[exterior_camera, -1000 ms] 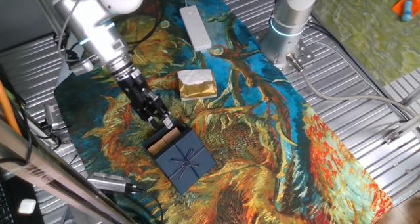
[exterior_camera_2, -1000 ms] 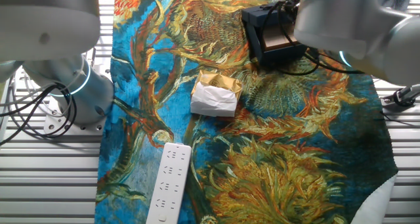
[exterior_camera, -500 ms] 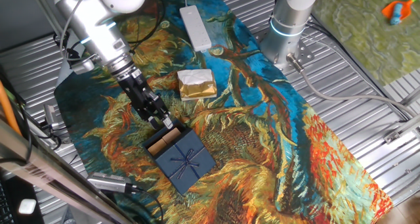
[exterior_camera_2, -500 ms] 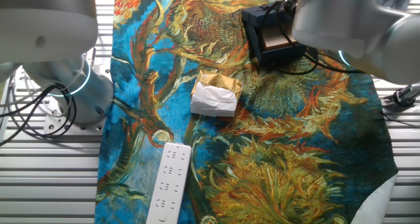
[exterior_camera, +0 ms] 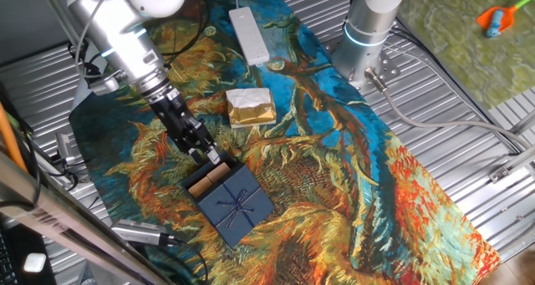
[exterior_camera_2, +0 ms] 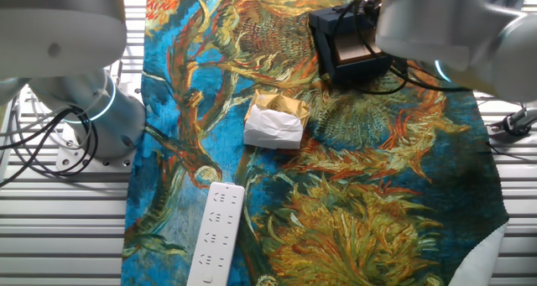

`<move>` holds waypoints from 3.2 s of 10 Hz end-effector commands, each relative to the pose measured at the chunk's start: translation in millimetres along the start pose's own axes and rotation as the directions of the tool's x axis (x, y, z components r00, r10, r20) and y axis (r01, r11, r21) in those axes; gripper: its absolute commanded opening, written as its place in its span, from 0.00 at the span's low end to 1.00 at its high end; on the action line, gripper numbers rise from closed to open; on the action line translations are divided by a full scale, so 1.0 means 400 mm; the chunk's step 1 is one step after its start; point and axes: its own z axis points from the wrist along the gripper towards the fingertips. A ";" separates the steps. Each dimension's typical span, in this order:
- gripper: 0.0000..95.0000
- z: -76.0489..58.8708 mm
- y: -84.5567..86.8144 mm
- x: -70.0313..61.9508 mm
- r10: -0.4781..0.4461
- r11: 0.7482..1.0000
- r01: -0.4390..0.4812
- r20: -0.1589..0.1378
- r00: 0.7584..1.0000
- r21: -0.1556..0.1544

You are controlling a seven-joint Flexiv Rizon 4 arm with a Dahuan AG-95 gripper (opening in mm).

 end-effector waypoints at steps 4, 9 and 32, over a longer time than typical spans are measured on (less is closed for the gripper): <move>0.60 0.000 -0.003 0.001 -0.106 0.970 0.138 -0.162 0.981 0.200; 0.40 0.000 -0.003 0.001 -0.121 0.962 0.162 -0.190 0.974 0.218; 0.60 0.000 -0.003 0.001 -0.001 0.980 0.016 -0.077 0.997 0.197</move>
